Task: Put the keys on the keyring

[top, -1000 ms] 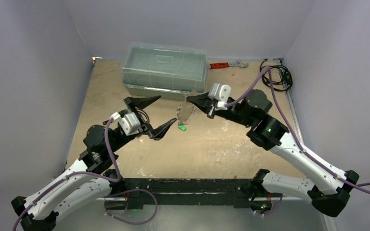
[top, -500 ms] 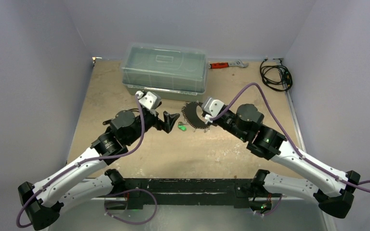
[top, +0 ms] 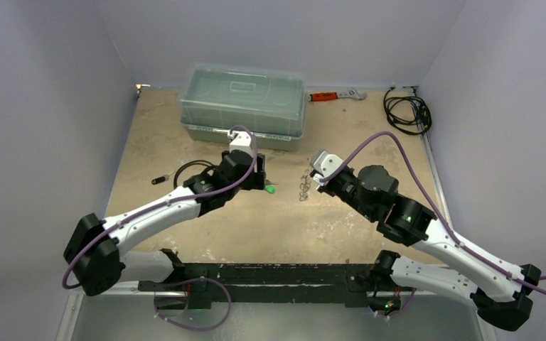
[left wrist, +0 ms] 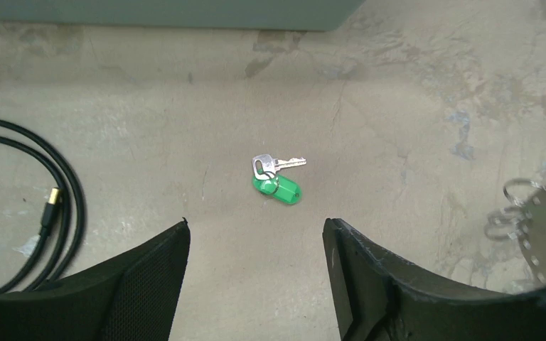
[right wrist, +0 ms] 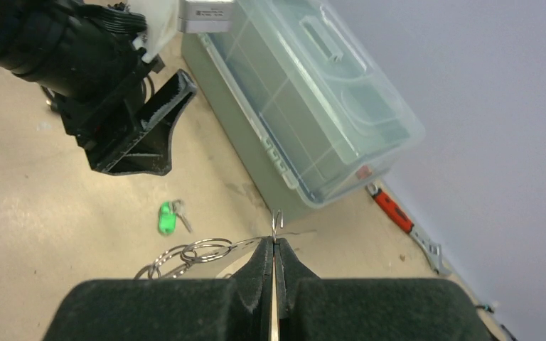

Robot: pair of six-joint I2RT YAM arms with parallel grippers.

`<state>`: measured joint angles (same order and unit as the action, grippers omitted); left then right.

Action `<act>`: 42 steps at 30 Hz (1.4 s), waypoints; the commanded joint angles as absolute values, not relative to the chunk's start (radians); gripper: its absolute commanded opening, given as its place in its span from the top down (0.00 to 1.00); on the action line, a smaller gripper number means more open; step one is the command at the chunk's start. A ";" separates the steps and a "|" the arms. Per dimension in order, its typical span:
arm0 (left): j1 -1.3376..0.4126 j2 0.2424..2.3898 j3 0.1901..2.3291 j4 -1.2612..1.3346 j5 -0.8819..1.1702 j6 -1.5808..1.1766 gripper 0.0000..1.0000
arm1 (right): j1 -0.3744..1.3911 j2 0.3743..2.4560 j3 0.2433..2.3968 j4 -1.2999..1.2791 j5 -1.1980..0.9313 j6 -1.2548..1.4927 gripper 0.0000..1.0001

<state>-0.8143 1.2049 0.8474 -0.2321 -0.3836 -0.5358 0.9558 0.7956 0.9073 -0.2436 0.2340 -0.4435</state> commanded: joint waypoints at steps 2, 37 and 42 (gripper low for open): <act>-0.817 1.350 0.914 -0.276 -0.433 -0.714 0.34 | 0.963 0.763 0.927 -0.305 0.287 -0.408 1.00; -0.818 1.871 1.209 -0.338 -0.353 -0.529 0.76 | 0.979 0.700 0.914 -0.310 0.284 -0.425 1.00; -0.819 1.867 1.200 -0.332 -0.360 -0.531 0.79 | 0.982 0.697 0.908 -0.303 0.283 -0.425 1.00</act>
